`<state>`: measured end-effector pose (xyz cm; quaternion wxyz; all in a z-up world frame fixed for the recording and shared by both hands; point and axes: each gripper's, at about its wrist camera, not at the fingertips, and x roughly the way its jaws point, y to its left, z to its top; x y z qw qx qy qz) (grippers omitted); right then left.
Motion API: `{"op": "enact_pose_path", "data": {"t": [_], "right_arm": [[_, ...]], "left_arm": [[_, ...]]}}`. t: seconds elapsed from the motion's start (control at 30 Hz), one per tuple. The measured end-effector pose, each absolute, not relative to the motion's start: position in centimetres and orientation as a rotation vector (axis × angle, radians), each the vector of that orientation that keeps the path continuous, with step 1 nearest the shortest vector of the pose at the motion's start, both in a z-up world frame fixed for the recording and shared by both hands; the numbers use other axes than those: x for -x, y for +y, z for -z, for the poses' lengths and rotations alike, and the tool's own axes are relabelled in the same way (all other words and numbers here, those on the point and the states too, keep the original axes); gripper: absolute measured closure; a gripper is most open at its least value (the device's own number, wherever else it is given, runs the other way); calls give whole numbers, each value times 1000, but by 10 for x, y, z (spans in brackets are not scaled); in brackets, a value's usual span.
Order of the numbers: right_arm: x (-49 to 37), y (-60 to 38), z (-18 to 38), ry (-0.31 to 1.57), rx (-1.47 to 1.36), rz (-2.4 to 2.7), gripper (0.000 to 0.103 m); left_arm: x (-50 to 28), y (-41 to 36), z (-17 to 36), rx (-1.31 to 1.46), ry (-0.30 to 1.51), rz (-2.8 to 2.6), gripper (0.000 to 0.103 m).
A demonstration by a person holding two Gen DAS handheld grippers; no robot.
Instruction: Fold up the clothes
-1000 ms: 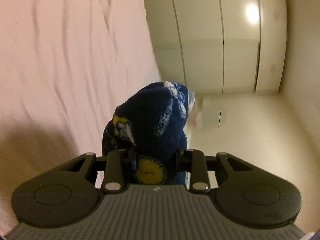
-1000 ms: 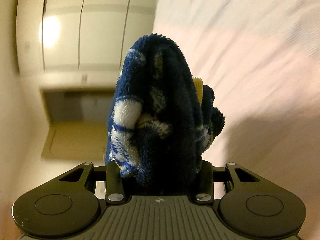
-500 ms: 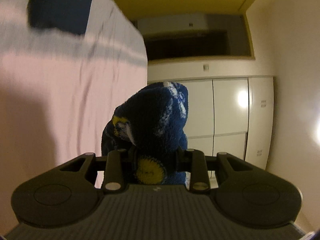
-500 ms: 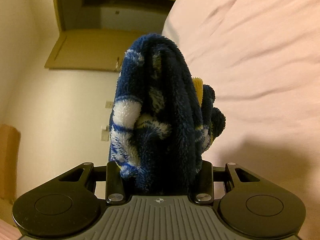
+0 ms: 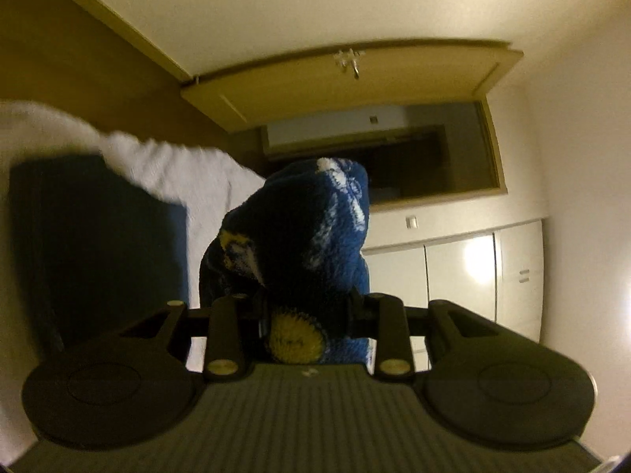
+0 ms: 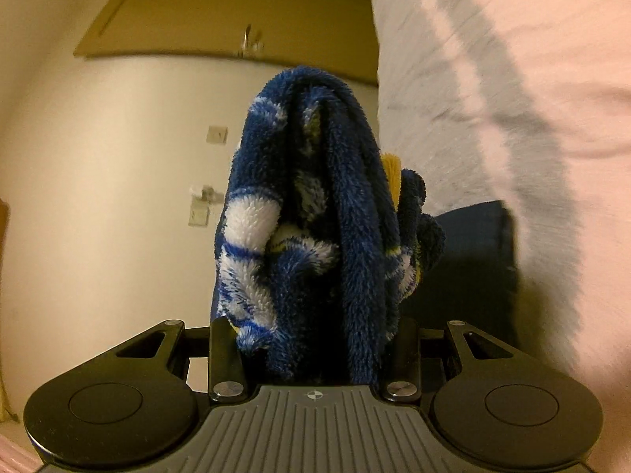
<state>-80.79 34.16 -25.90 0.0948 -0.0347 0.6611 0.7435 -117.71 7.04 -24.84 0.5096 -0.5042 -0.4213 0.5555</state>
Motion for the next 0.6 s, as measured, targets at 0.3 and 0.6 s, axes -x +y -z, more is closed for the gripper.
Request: {"op": "enact_pose_path", "data": {"t": [0.3, 0.6], "right_arm": [[895, 378, 317, 1940, 268, -2236, 59], [890, 363, 349, 1895, 389, -2136, 33]], "left_arm": [[1219, 83, 329, 1278, -1036, -1403, 74], [1227, 73, 346, 1387, -942, -1450, 65]]}}
